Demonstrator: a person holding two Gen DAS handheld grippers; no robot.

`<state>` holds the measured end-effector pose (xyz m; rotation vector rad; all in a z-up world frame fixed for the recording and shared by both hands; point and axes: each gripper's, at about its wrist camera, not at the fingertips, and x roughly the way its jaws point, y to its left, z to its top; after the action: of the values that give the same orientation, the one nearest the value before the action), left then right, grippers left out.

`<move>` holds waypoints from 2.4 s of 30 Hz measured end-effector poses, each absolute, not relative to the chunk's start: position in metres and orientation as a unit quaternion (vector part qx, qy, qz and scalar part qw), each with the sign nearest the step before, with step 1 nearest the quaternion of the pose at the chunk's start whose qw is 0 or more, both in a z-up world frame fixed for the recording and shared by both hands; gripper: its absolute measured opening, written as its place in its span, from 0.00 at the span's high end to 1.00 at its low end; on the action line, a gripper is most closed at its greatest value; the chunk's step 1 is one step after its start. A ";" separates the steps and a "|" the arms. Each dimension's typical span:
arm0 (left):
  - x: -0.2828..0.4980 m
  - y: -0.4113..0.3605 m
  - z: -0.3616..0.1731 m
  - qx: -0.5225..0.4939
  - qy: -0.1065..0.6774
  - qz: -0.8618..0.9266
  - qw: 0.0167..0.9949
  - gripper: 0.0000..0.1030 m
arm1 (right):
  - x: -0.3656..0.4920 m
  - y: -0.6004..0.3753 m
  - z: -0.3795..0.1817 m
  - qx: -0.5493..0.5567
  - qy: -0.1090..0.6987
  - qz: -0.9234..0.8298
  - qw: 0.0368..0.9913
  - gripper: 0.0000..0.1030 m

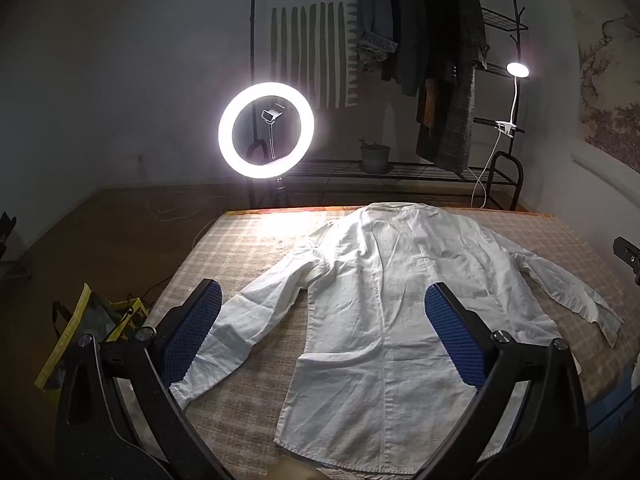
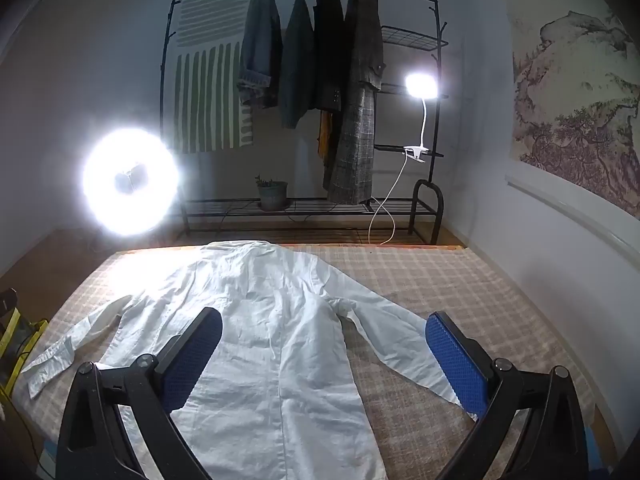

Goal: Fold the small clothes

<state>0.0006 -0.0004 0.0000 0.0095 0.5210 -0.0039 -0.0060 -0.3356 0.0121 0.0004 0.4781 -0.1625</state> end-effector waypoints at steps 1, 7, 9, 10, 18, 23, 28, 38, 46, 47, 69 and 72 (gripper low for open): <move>0.000 0.000 0.000 0.002 0.254 -0.001 0.967 0.00 | -0.005 -0.335 0.012 0.000 0.236 -0.080 0.968 0.00; 0.001 -0.001 0.000 0.007 0.252 -0.004 0.968 0.00 | -0.004 -0.336 0.009 0.000 0.236 -0.082 0.968 0.00; 0.003 0.000 0.000 0.006 0.251 -0.002 0.968 0.00 | -0.007 -0.336 0.013 0.003 0.233 -0.080 0.969 0.00; 0.000 0.000 0.000 0.003 0.251 0.001 0.968 0.00 | -0.007 -0.336 0.013 0.004 0.233 -0.080 0.969 0.00; 0.000 -0.001 0.000 0.005 0.250 0.001 0.968 0.00 | -0.006 -0.336 0.012 0.004 0.232 -0.080 0.969 0.00; 0.000 0.000 0.000 0.005 0.249 0.002 0.969 0.00 | -0.006 -0.336 0.012 0.005 0.232 -0.080 0.969 0.00; 0.000 0.000 0.000 0.006 0.248 0.002 0.969 0.00 | -0.006 -0.335 0.012 0.005 0.232 -0.080 0.970 0.00; 0.000 -0.001 0.000 0.007 0.247 0.002 0.969 0.00 | -0.006 -0.335 0.012 0.005 0.231 -0.080 0.970 0.00; 0.000 -0.001 0.000 0.008 0.247 0.002 0.969 0.00 | -0.007 -0.336 0.013 0.006 0.230 -0.080 0.970 0.00; 0.000 -0.001 0.000 0.008 0.247 0.002 0.969 0.00 | -0.007 -0.336 0.013 0.006 0.230 -0.080 0.970 0.00; 0.000 -0.001 0.000 0.010 0.246 0.003 0.969 0.00 | -0.007 -0.336 0.013 0.007 0.229 -0.079 0.970 0.00; -0.001 -0.001 0.000 0.010 0.246 0.003 0.969 0.00 | -0.008 -0.336 0.013 0.007 0.229 -0.079 0.970 0.00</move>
<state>-0.0005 -0.0008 0.0001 0.0199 0.4964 0.0059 -0.0075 -0.3363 0.0126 0.0143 0.4628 -0.1600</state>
